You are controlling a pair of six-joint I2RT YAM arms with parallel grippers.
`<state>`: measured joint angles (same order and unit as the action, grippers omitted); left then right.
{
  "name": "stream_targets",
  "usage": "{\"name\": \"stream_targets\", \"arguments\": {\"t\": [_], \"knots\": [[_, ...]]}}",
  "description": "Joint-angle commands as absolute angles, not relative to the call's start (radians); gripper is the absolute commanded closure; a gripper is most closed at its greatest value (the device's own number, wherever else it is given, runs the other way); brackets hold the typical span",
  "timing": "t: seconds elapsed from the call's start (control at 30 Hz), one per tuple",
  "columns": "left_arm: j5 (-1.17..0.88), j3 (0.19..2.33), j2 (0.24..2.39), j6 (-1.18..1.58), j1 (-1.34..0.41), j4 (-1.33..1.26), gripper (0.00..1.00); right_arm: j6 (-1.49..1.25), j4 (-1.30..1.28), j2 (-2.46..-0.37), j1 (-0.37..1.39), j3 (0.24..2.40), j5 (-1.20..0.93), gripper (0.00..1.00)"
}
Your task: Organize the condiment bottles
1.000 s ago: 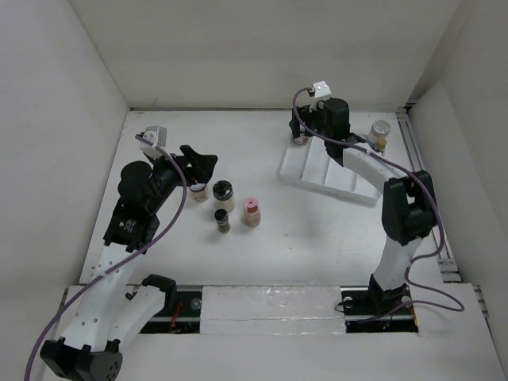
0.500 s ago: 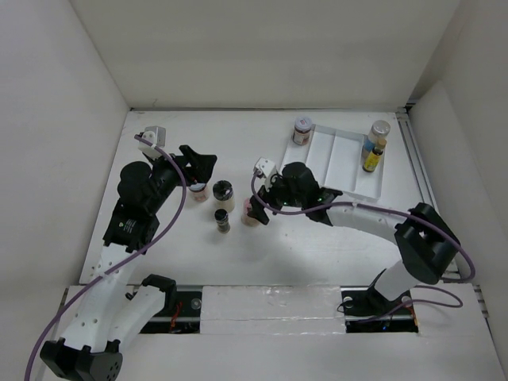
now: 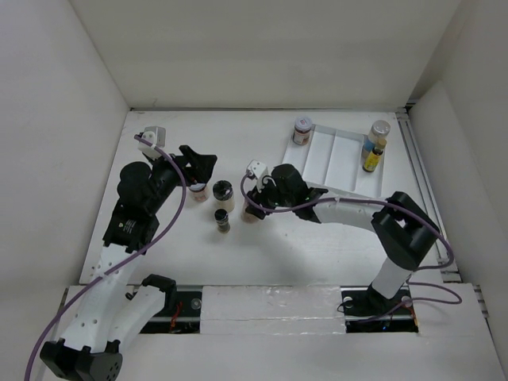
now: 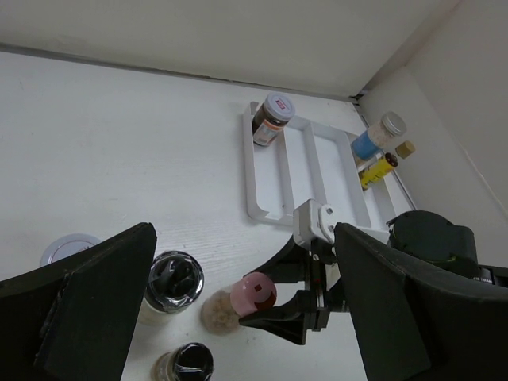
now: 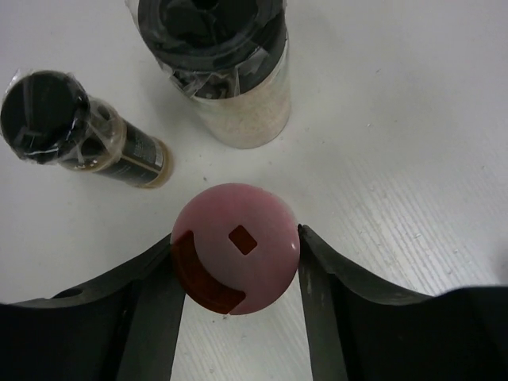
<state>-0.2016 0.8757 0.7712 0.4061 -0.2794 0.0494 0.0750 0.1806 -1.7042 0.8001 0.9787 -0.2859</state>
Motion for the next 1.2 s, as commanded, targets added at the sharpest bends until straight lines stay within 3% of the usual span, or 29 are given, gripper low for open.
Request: {"name": "stream_targets", "arguments": {"t": [0.0,0.2,0.4,0.7,1.17], "knots": [[-0.212,0.871,0.746,0.411,-0.273,0.011,0.09,0.064,0.297,-1.657,0.810,1.022,-0.247,0.49],[-0.222,0.871,0.755,0.411,-0.273,0.011,0.09,0.021,0.371,-1.474,0.721,0.954,-0.200,0.54],[-0.222,0.871,0.755,0.411,-0.273,0.011,0.09,-0.040,0.310,-1.437,0.450,0.974,-0.049,0.56],[-0.222,0.871,0.764,0.411,-0.273,0.011,0.09,-0.040,0.299,-1.675,0.224,1.133,-0.002,0.56],[-0.213,0.881,0.764,0.411,-0.273,0.011,0.09,-0.021,0.270,-2.003,0.150,1.425,0.009,0.55]]}}
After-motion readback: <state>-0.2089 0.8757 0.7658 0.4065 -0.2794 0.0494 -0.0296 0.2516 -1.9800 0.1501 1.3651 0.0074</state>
